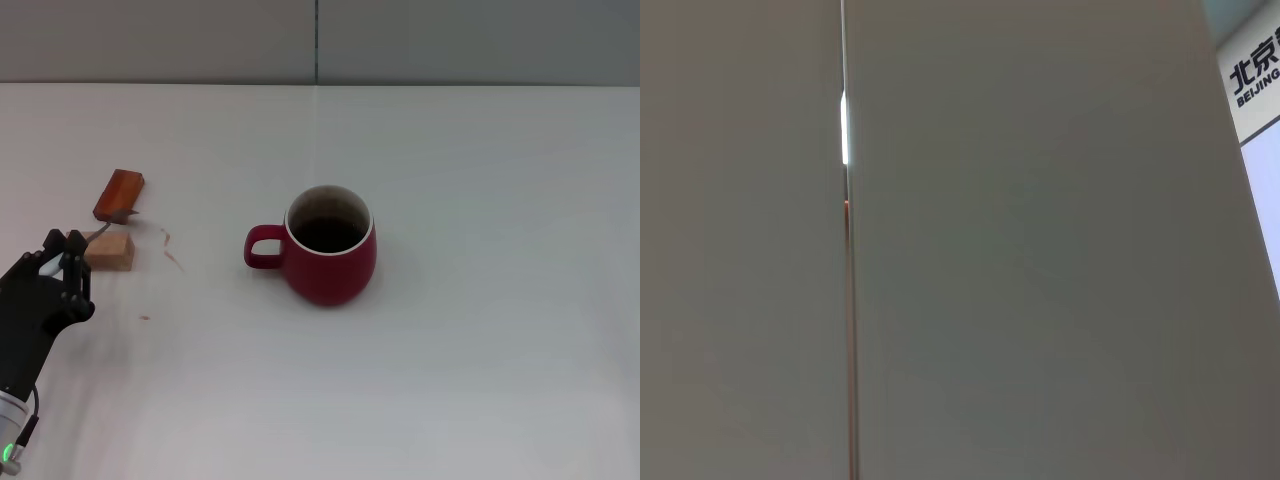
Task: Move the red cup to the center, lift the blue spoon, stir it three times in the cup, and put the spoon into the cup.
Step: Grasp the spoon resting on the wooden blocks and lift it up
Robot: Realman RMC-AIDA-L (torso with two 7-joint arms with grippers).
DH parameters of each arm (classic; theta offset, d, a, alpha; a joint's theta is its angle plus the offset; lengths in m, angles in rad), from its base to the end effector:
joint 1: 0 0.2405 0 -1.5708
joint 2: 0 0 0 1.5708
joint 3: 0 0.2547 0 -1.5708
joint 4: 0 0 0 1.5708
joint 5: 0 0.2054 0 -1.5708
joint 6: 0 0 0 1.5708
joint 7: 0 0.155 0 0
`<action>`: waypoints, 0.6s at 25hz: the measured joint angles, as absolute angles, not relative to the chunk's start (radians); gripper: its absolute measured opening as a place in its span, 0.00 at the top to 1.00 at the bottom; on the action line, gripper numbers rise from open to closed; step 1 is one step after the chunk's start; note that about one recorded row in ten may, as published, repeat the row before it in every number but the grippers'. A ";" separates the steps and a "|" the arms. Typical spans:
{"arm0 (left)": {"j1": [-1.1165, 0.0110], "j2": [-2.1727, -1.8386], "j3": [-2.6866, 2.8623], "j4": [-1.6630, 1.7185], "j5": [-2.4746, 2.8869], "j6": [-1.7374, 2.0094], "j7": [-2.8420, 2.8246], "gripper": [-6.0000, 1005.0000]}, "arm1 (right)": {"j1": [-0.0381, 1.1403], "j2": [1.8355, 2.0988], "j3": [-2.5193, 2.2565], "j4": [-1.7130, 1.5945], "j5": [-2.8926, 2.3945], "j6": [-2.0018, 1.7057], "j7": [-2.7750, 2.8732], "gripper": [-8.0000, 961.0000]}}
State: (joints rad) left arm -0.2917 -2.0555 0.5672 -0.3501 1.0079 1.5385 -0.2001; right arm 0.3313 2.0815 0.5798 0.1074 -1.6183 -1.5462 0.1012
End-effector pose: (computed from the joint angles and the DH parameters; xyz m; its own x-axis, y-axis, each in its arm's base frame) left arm -0.3454 0.2222 -0.0417 0.5746 0.0436 0.8173 0.8098 -0.1746 -0.5601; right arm 0.3613 0.2785 0.0670 0.6912 0.3311 -0.6423 -0.7220 0.2783 -0.6335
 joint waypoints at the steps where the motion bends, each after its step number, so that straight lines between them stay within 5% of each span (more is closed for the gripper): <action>1: -0.292 -2.055 0.567 -0.350 1.008 1.539 -0.200 0.82 | 0.331 2.082 0.580 0.107 -1.618 -1.546 0.101 0.28; 15: -0.291 -2.055 0.587 -0.337 1.008 1.531 -0.210 0.82 | 0.321 2.083 0.580 0.119 -1.618 -1.551 0.101 0.28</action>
